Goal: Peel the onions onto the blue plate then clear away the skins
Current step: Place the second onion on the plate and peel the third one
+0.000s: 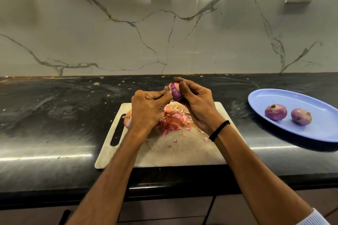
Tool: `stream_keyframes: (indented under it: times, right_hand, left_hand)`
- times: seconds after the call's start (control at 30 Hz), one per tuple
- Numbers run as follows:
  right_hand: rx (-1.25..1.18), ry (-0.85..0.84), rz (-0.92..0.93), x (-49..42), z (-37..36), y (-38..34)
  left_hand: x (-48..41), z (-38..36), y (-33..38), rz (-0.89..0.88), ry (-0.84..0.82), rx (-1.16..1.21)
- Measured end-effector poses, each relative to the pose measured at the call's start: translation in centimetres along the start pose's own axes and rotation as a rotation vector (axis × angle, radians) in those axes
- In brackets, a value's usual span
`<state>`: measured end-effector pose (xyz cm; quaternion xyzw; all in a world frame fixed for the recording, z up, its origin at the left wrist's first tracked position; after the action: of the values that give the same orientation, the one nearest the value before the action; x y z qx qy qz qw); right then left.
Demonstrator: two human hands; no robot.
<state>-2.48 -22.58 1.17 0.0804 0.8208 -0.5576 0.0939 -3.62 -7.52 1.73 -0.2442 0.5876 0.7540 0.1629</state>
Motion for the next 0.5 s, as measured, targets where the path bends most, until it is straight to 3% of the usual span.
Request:
stream_keyframes:
  times: [0.5]
  right_hand:
    - [0.035,0.010,0.018,-0.22,0.19,0.31]
  left_hand:
    - [0.19,-0.09,0.23,-0.123,0.118,-0.095]
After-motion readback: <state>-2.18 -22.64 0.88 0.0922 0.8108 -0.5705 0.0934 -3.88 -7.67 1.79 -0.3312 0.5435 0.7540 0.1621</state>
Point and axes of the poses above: each hand's wrist, its own x-axis away from the middle knuckle, its own z-axis out of the back of the hand, y = z × x, the point moved 1 cm from there along -x, towards the middle knuckle, and after that the axes turned 3 degrees about -z, right-handed, at the moved point
